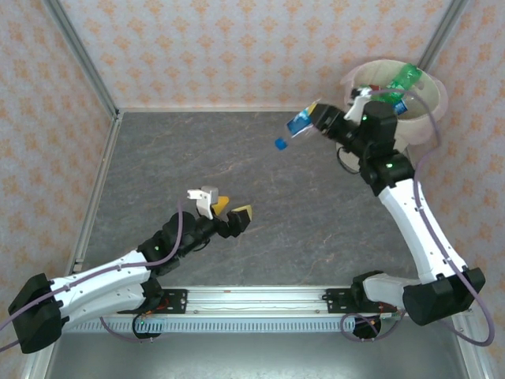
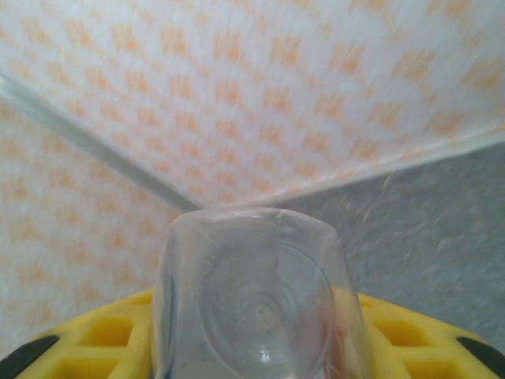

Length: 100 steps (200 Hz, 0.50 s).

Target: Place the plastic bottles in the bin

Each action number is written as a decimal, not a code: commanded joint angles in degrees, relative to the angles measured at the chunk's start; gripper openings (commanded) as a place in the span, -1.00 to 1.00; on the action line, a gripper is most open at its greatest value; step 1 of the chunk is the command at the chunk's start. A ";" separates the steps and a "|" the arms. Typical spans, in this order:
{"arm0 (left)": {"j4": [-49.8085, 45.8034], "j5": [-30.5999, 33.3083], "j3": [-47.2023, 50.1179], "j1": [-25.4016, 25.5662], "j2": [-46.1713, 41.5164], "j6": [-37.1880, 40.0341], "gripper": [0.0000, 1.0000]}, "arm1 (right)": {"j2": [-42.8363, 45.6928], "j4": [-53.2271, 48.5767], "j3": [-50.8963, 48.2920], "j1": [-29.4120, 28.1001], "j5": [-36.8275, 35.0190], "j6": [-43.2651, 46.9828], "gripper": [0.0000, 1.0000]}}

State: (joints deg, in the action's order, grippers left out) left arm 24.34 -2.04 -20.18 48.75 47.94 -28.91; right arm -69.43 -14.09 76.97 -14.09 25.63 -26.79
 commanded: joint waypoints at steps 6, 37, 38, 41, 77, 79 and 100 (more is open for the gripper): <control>3.51 0.68 2.32 0.12 -1.77 -2.01 0.98 | -1.51 -5.16 7.03 5.12 -7.27 0.53 -0.14; 6.27 0.82 4.58 0.12 -3.08 -3.24 0.98 | -4.04 -7.49 13.70 9.90 -18.67 1.87 -0.09; 6.35 0.77 4.65 0.12 -3.10 -3.25 0.98 | -4.18 -7.56 13.81 10.06 -18.99 1.94 -0.10; 6.56 0.62 4.77 0.12 -3.19 -3.33 0.98 | -4.54 -7.69 14.57 10.41 -20.06 2.07 -0.10; 9.76 -0.98 6.19 0.12 -3.05 -3.86 0.98 | -8.40 -7.14 20.70 12.52 -34.78 5.41 -0.10; 9.87 -1.06 6.20 0.05 -2.99 -3.87 0.98 | -8.59 -7.06 20.92 12.62 -35.58 5.62 -0.09; 11.07 -1.64 6.66 0.11 -2.51 -4.29 0.98 | -10.32 -4.43 21.82 13.36 -41.95 7.76 -0.09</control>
State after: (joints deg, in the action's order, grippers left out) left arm 30.30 -2.52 -14.48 48.75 45.50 -32.03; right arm -78.26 -20.67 96.53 -1.41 -3.75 -22.70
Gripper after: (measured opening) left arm 0.991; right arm 0.454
